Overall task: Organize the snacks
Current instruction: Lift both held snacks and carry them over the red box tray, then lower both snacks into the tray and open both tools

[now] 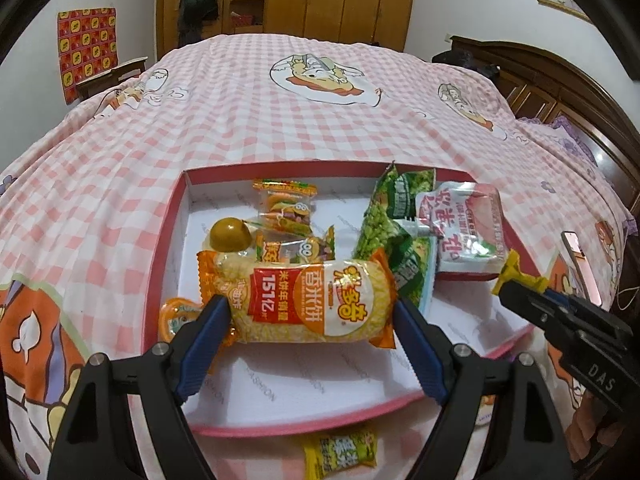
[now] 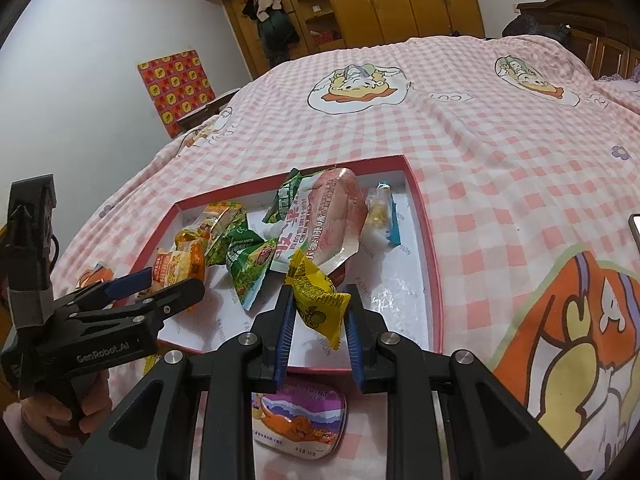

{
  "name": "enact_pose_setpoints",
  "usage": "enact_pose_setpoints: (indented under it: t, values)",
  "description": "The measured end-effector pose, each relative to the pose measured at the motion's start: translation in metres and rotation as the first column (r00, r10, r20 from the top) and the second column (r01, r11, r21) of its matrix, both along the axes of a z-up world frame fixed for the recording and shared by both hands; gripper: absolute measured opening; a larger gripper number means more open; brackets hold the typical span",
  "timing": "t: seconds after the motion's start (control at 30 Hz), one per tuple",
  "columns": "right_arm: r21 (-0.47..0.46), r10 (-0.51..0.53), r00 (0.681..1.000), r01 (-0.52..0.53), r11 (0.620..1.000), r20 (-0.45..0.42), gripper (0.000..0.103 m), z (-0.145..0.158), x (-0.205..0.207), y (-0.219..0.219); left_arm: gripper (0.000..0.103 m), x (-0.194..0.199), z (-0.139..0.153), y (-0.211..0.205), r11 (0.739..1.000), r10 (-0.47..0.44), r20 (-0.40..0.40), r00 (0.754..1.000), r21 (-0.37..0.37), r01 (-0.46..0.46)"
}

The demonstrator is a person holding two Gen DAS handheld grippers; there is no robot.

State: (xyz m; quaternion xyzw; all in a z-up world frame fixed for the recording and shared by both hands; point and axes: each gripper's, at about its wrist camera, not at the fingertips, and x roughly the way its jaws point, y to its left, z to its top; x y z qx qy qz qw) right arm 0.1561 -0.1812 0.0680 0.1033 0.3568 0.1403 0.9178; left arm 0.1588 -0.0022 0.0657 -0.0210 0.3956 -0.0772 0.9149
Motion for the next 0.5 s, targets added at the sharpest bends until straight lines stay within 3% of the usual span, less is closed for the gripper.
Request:
enact_pose_setpoints:
  t: [0.5]
  values:
    - [0.008, -0.023, 1.0, 0.023, 1.0, -0.014, 0.025, -0.007, 0.007, -0.004, 0.086, 0.011, -0.005, 0.008, 1.0, 0.023, -0.014, 1.0, -0.018, -0.023]
